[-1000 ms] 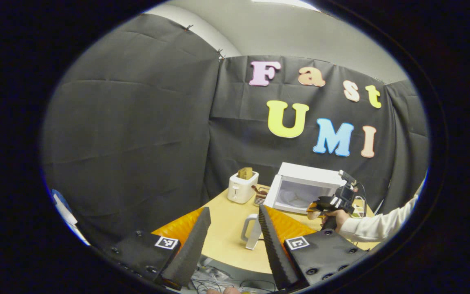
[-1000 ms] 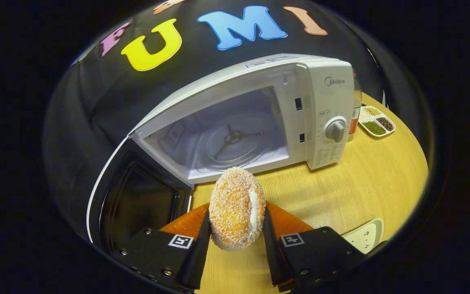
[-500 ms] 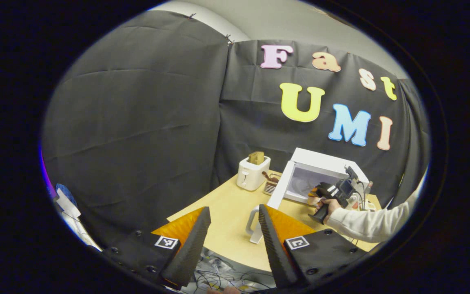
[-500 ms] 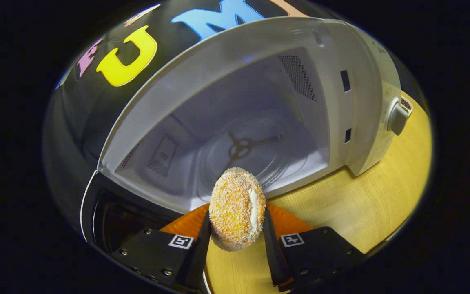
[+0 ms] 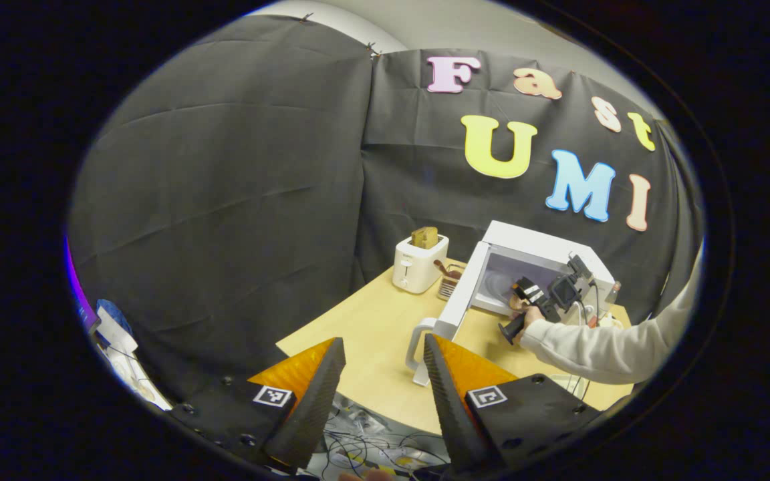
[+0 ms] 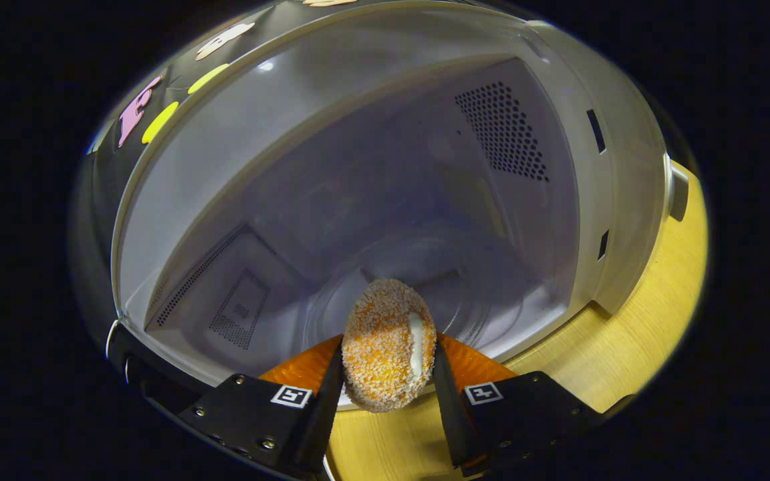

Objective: Open the microwave oven with the left hand, put the food in, and close the microwave oven.

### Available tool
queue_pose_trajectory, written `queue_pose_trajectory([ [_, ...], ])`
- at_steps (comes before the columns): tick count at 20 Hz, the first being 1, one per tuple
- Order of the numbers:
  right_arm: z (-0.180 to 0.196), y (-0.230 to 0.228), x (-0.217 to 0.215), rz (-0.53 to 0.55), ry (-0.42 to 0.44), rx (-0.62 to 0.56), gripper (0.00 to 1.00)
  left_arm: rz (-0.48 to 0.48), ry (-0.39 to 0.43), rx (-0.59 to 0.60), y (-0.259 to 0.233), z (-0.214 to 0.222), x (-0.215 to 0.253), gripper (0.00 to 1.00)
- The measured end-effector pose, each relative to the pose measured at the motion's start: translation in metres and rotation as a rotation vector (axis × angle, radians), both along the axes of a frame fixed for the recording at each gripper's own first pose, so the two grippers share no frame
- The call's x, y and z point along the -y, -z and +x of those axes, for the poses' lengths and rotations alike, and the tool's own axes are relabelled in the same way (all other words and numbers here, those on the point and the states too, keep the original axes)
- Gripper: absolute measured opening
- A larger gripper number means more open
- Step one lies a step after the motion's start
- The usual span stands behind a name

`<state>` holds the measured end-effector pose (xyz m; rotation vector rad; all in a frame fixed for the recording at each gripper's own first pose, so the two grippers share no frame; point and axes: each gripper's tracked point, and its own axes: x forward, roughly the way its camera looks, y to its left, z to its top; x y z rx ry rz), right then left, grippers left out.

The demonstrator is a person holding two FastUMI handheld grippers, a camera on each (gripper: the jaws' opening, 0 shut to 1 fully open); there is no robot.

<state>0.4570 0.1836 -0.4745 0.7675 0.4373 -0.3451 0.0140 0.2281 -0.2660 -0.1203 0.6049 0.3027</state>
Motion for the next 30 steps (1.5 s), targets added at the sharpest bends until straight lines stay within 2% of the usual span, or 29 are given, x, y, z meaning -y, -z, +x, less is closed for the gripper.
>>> queue_pose_trajectory([
  [1, 0.003, 0.0, 0.0, 0.003, 0.018, 0.008, 0.7, 0.009, 0.0, -0.006, -0.001, -0.001, -0.001, 0.8],
  [4, 0.017, 0.0, -0.006, 0.018, 0.018, 0.036, 0.74, 0.018, -0.01, -0.019, 0.0, -0.007, -0.003, 0.8],
  [5, 0.021, 0.0, -0.006, 0.008, 0.008, 0.04, 0.74, 0.017, -0.019, -0.019, -0.002, -0.008, -0.004, 0.86],
  [6, 0.022, 0.002, -0.006, 0.001, -0.002, 0.035, 0.76, 0.011, -0.029, -0.017, -0.003, -0.009, -0.003, 0.81],
  [7, 0.022, 0.0, -0.003, 0.005, -0.002, 0.034, 0.75, 0.003, -0.038, -0.017, -0.002, -0.01, -0.003, 0.86],
  [8, 0.023, -0.001, -0.004, 0.015, -0.004, 0.031, 0.76, -0.004, -0.045, -0.015, -0.002, -0.011, -0.003, 0.85],
  [9, 0.018, -0.005, -0.005, 0.011, -0.018, 0.027, 0.77, -0.005, -0.048, -0.011, -0.002, -0.011, -0.003, 0.8],
  [10, 0.016, -0.004, -0.005, 0.001, -0.029, 0.026, 0.86, -0.005, -0.05, -0.008, -0.003, -0.012, -0.002, 0.75],
  [11, 0.013, -0.004, -0.003, -0.014, -0.033, 0.017, 0.92, -0.003, -0.048, -0.003, -0.005, -0.011, -0.002, 0.86],
  [12, 0.011, -0.006, -0.004, -0.025, -0.05, 0.012, 0.98, 0.0, -0.044, 0.002, -0.006, -0.009, -0.001, 0.75],
  [16, -0.011, -0.036, -0.013, -0.033, -0.135, 0.05, 0.98, 0.019, -0.023, 0.04, -0.018, -0.009, 0.001, 0.75],
  [19, -0.045, -0.058, -0.021, -0.071, -0.23, 0.044, 0.98, 0.023, 0.007, 0.086, -0.022, -0.009, -0.004, 0.75],
  [21, -0.074, -0.078, -0.02, -0.103, -0.259, 0.05, 0.98, 0.014, 0.042, 0.135, -0.021, -0.004, -0.014, 0.75],
  [23, -0.11, -0.099, -0.02, -0.129, -0.304, 0.05, 0.98, -0.01, 0.081, 0.149, -0.006, 0.001, -0.026, 0.8],
  [24, -0.131, -0.11, -0.019, -0.135, -0.311, 0.047, 0.98, -0.019, 0.099, 0.158, -0.005, 0.007, -0.034, 0.75],
  [25, -0.15, -0.122, -0.02, -0.133, -0.315, 0.06, 0.98, -0.022, 0.115, 0.167, -0.001, 0.013, -0.045, 0.8],
  [28, -0.209, -0.146, -0.032, -0.137, -0.36, 0.058, 0.98, -0.036, 0.165, 0.194, 0.019, 0.039, -0.07, 0.8],
  [29, -0.228, -0.154, -0.035, -0.123, -0.364, 0.063, 0.98, -0.044, 0.19, 0.199, 0.029, 0.05, -0.073, 0.75],
  [30, -0.248, -0.16, -0.042, -0.099, -0.381, 0.067, 0.98, -0.043, 0.215, 0.201, 0.041, 0.063, -0.075, 0.81],
])
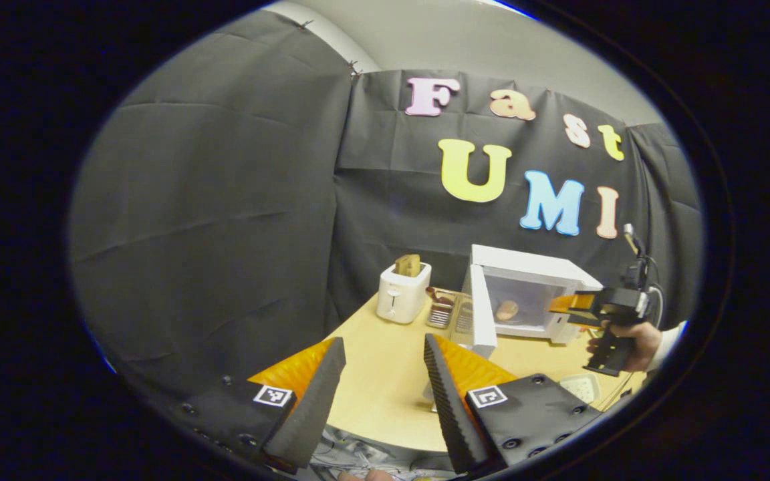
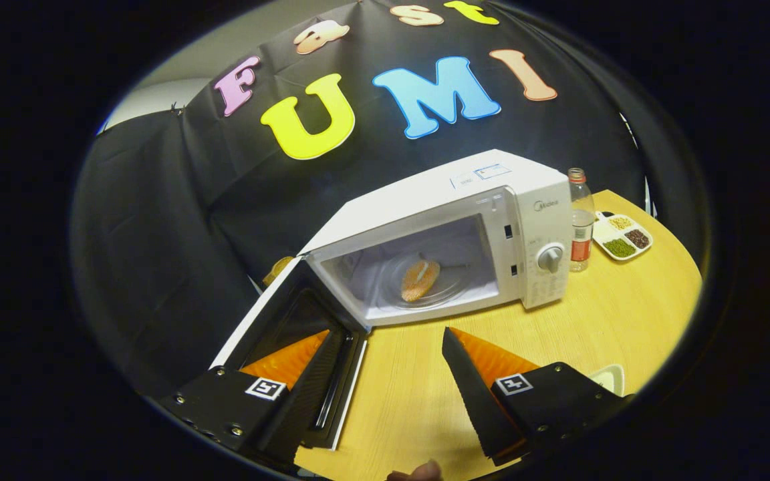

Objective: Open the microwave oven with the left hand, put the food in, and close the microwave oven.

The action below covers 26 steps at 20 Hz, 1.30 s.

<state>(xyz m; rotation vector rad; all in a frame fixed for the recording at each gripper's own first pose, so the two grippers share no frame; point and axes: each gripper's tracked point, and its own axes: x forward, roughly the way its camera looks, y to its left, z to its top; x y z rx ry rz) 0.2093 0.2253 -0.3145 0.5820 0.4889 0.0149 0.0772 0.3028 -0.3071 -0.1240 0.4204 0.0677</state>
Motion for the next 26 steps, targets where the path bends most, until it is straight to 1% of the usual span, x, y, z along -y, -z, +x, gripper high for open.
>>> queue_pose_trajectory([
  [1, -0.018, -0.006, -0.004, 0.012, -0.017, -0.005, 0.98, 0.012, 0.026, 0.006, 0.012, 0.013, -0.002, 0.8],
  [2, -0.036, -0.011, -0.007, 0.009, -0.037, -0.007, 0.98, 0.019, 0.052, -0.007, 0.029, 0.027, -0.001, 0.75],
  [4, -0.069, -0.026, -0.003, -0.004, -0.049, 0.006, 0.98, 0.006, 0.091, -0.042, 0.063, 0.048, 0.009, 0.75],
  [6, -0.096, -0.037, 0.001, -0.014, -0.068, 0.017, 0.98, -0.001, 0.133, -0.064, 0.086, 0.065, 0.023, 0.75],
  [8, -0.117, -0.047, 0.017, -0.051, -0.052, 0.032, 0.98, 0.027, 0.183, -0.074, 0.105, 0.079, 0.035, 0.75],
  [10, -0.136, -0.054, 0.03, -0.072, -0.033, 0.029, 0.98, 0.049, 0.229, -0.133, 0.133, 0.087, 0.049, 0.75],
  [11, -0.143, -0.06, 0.037, -0.078, -0.024, 0.036, 0.98, 0.079, 0.226, -0.134, 0.137, 0.091, 0.05, 0.87],
  [12, -0.15, -0.063, 0.043, -0.088, -0.019, 0.036, 0.98, 0.085, 0.244, -0.135, 0.138, 0.094, 0.053, 0.75],
  [13, -0.157, -0.065, 0.049, -0.101, -0.019, 0.029, 0.98, 0.076, 0.251, -0.136, 0.139, 0.094, 0.059, 0.8],
  [15, -0.169, -0.068, 0.065, -0.123, -0.009, 0.026, 0.98, 0.044, 0.265, -0.136, 0.137, 0.094, 0.077, 0.76],
  [16, -0.174, -0.07, 0.073, -0.128, 0.003, 0.03, 0.98, 0.034, 0.273, -0.135, 0.134, 0.094, 0.088, 0.8],
  [19, -0.191, -0.077, 0.093, -0.143, 0.009, 0.036, 0.98, 0.026, 0.323, -0.125, 0.126, 0.098, 0.131, 0.77],
  [20, -0.196, -0.083, 0.101, -0.158, 0.01, 0.051, 0.98, 0.027, 0.342, -0.125, 0.125, 0.099, 0.147, 0.76],
  [21, -0.202, -0.089, 0.11, -0.174, 0.01, 0.066, 0.98, 0.033, 0.36, -0.128, 0.123, 0.1, 0.164, 0.8],
  [23, -0.217, -0.098, 0.126, -0.207, 0.004, 0.084, 0.98, 0.05, 0.392, -0.128, 0.12, 0.102, 0.198, 0.8],
  [24, -0.223, -0.102, 0.134, -0.222, 0.003, 0.093, 0.98, 0.061, 0.401, -0.122, 0.117, 0.104, 0.213, 0.8],
  [25, -0.228, -0.106, 0.142, -0.231, 0.004, 0.104, 0.98, 0.067, 0.403, -0.119, 0.115, 0.107, 0.226, 0.84],
  [26, -0.233, -0.107, 0.148, -0.231, 0.007, 0.108, 0.98, 0.072, 0.404, -0.12, 0.114, 0.111, 0.24, 0.84],
])
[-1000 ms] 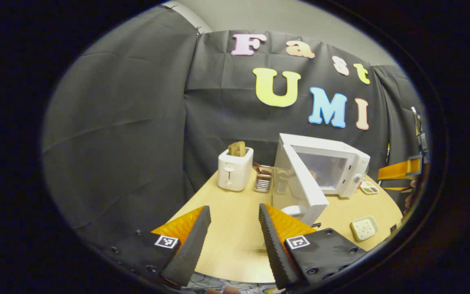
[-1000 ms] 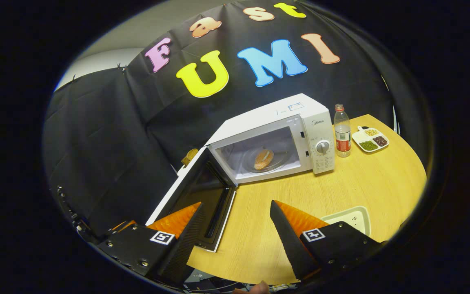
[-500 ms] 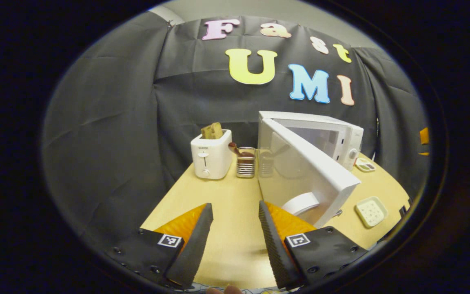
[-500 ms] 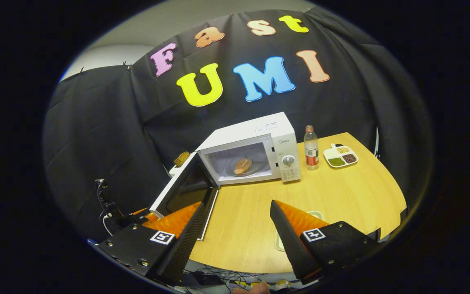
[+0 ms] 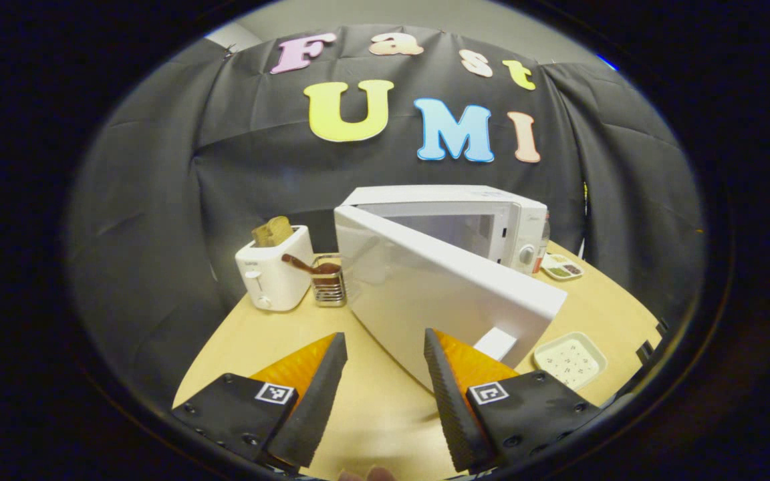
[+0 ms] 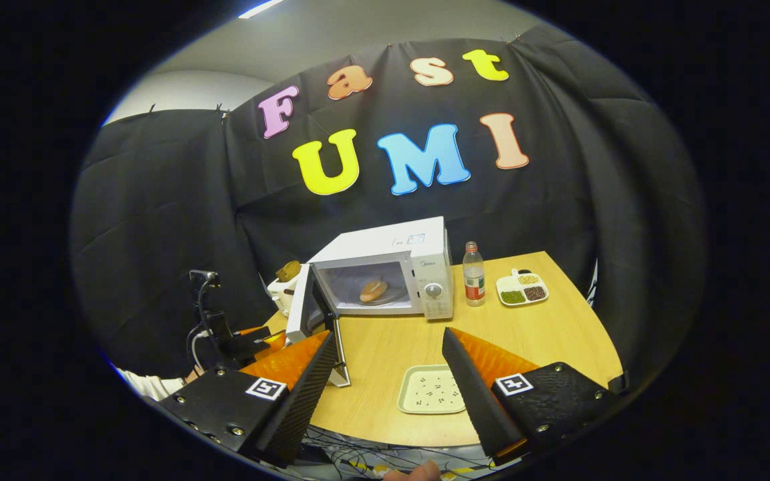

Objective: Open the microwave oven with the left hand, put the food in, and close the microwave oven.

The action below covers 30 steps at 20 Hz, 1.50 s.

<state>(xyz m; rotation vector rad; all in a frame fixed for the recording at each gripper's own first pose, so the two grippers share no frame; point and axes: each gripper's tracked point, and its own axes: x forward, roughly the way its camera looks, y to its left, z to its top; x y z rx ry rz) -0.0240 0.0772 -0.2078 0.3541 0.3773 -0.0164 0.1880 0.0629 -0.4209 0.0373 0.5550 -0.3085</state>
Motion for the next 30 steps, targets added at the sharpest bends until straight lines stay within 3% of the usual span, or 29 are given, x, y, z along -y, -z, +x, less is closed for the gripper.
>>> queue_pose_trajectory([
  [3, -0.004, 0.0, 0.022, -0.003, 0.039, 0.011, 0.98, 0.001, 0.008, 0.028, -0.009, 0.012, 0.034, 0.77],
  [7, 0.006, 0.009, 0.046, 0.005, 0.146, -0.029, 0.98, -0.03, 0.035, 0.062, -0.019, 0.044, 0.072, 0.79],
  [11, 0.019, 0.016, 0.062, 0.046, 0.267, -0.064, 0.98, -0.071, 0.12, 0.043, -0.001, 0.087, 0.114, 0.81],
  [15, 0.021, 0.021, 0.08, 0.014, 0.36, -0.091, 0.98, -0.095, 0.208, 0.031, 0.014, 0.119, 0.154, 0.81],
  [20, 0.03, 0.033, 0.088, 0.014, 0.414, -0.138, 0.98, -0.115, 0.241, 0.041, 0.02, 0.15, 0.183, 0.84],
  [21, 0.032, 0.034, 0.09, 0.014, 0.42, -0.146, 0.98, -0.115, 0.242, 0.039, 0.022, 0.155, 0.187, 0.8],
  [25, 0.039, 0.039, 0.095, 0.014, 0.435, -0.162, 0.98, -0.093, 0.235, 0.046, 0.027, 0.181, 0.197, 0.8],
  [27, 0.04, 0.043, 0.099, 0.011, 0.443, -0.176, 0.98, -0.153, 0.252, 0.017, 0.03, 0.177, 0.211, 0.8],
  [30, 0.042, 0.041, 0.105, -0.009, 0.437, -0.172, 0.98, -0.16, 0.288, 0.045, 0.026, 0.179, 0.222, 0.82],
])
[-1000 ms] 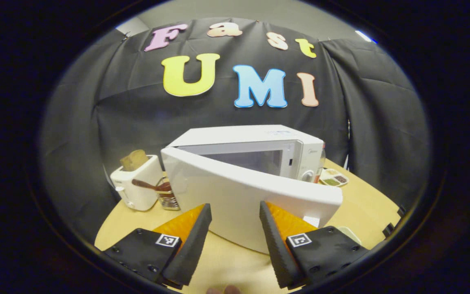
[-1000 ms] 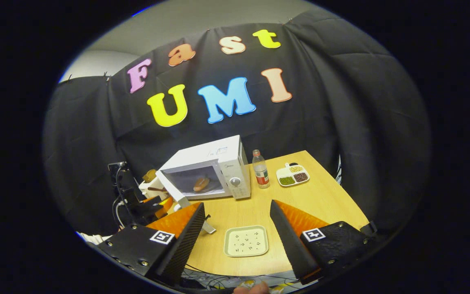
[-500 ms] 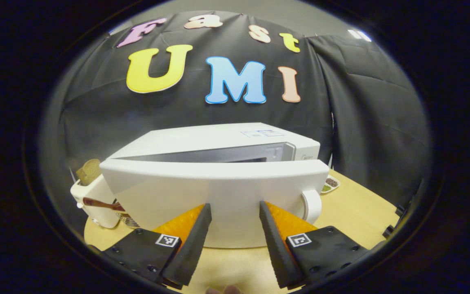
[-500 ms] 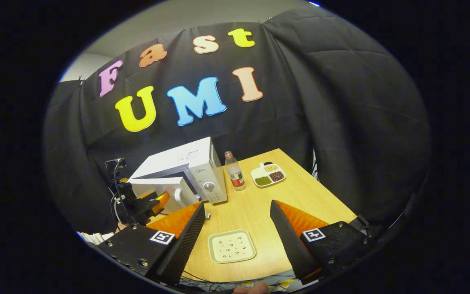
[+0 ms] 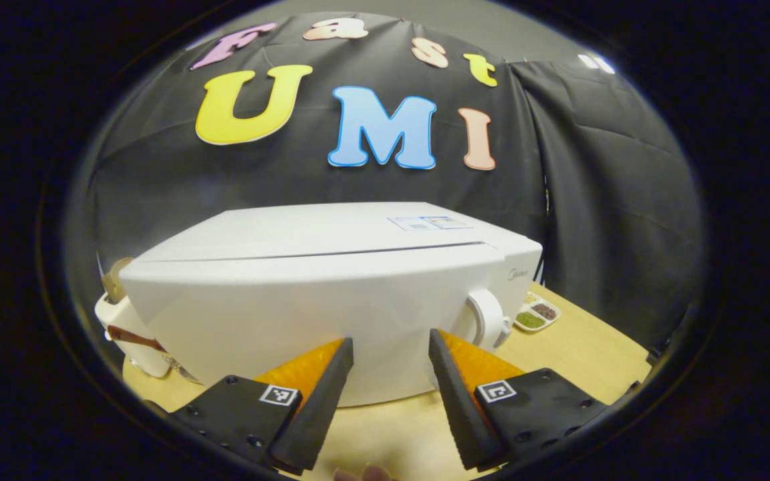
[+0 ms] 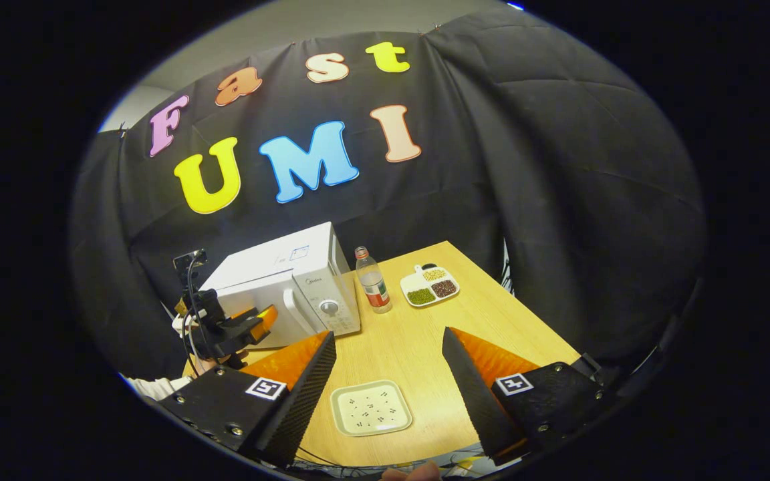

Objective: Open the microwave oven with the left hand, put the food in, and close the microwave oven.

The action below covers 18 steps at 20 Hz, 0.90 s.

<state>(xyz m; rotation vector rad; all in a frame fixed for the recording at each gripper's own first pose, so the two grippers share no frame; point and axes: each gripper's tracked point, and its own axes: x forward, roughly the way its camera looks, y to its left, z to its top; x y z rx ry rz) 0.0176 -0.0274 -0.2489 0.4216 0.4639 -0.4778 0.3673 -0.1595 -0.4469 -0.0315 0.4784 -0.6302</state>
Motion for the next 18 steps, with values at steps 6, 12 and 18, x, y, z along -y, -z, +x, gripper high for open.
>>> queue_pose_trajectory([
  [6, 0.001, -0.006, 0.01, 0.027, -0.005, 0.036, 0.98, 0.071, 0.039, 0.022, -0.016, -0.022, 0.02, 0.8],
  [12, -0.006, -0.031, 0.03, -0.026, -0.053, 0.101, 0.98, -0.018, -0.084, -0.022, -0.09, -0.097, -0.046, 0.82],
  [18, -0.012, -0.077, 0.045, -0.039, -0.173, 0.2, 0.98, -0.118, -0.292, 0.1, -0.249, -0.176, -0.115, 0.82],
])
